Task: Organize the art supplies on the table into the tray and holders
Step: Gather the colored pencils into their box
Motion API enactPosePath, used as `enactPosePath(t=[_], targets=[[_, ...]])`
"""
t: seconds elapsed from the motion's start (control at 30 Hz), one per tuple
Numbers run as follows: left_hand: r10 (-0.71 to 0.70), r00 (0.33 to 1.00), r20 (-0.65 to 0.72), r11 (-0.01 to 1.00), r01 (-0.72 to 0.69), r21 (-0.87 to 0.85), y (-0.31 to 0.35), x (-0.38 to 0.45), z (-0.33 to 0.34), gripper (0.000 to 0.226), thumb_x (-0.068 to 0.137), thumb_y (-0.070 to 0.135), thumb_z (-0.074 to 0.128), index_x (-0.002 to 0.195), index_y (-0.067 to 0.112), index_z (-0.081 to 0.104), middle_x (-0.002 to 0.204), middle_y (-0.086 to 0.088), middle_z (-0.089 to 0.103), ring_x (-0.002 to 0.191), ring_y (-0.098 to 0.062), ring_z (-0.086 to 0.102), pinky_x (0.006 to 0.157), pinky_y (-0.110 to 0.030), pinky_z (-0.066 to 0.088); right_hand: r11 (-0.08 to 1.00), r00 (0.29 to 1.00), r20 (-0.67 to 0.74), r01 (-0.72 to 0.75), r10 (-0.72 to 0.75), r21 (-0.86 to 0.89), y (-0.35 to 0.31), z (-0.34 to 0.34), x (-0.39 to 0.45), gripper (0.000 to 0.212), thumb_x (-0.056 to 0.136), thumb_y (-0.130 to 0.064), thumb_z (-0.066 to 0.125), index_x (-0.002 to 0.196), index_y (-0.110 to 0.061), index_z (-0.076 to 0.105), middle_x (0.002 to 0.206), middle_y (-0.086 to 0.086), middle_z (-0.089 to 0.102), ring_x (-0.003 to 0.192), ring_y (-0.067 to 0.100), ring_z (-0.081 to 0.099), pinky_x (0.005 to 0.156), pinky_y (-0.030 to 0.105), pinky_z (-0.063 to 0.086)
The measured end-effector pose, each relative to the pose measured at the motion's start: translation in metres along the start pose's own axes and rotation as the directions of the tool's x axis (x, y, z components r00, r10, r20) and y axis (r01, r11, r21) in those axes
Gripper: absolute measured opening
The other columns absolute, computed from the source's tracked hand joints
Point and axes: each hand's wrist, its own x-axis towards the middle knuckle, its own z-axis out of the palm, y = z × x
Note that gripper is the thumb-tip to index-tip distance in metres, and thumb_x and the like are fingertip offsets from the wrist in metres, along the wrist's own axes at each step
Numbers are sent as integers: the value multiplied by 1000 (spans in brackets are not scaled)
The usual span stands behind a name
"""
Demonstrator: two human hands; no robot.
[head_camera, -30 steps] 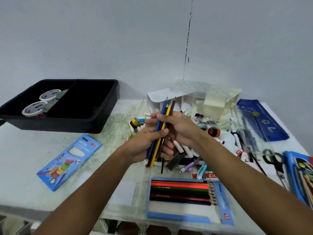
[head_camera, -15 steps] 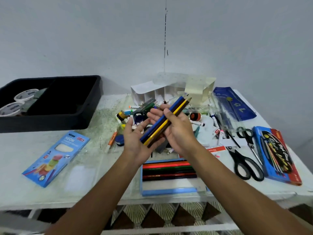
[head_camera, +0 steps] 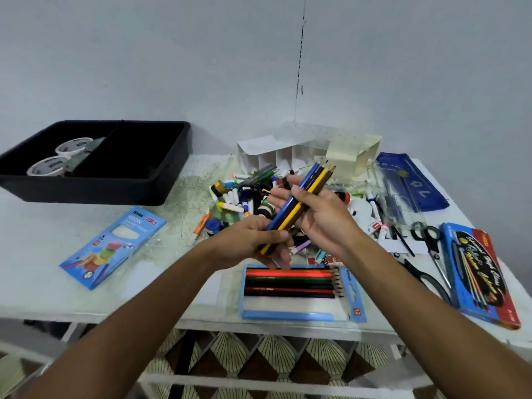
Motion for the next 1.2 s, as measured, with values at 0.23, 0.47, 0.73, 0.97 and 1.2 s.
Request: enactPosePath(t=[0.23,0.47,0.73,0.97,1.2], targets=[[-211,966,149,924,147,353,10,-17,-24,21,99,20,52,93,6,66,77,-9,73,68,-13,64,62,-24,43,249,817,271,442,-510,-862,-32,-2,-11,77,81,-30,76,146,-23,37,152,-1,34,135,5,31,109,15,25],[-382,890,247,745,139,653,31,-22,-20,24,98,23,54,82,18,71,74,2,74,85,-23,52,97,-51,35,-223,779,244,438,577,-871,-20,23,2,20,83,-28,72,98,-15,72,71,-6,64,63,6,54,62,28,45],[-387,899,204,741,172,649,15,-28,-18,20,95,22,59,78,20,70,80,-4,73,69,-2,61,72,-10,41,-13,672,223,327,707,-945,11,13,14,13,81,-17,75,77,-26,68,60,-20,66,58,-3,59,68,30,53],[103,989,-109,672,11,740,-34,-57,-28,44,68,50,82,106,35,64,105,16,62,100,0,53,79,-16,44,206,660,184,46,729,-978,1,-21,11,22,88,-2,65,107,8,64,100,18,73,94,30,70,86,50,54],[337,941,-7,321,-108,941,-85,-63,-13,56,68,73,51,101,34,74,121,2,56,118,-12,35,92,-42,36,-33,719,156,241,678,-970,26,-11,7,18,84,-21,73,98,-9,73,89,9,71,79,21,63,77,39,53]])
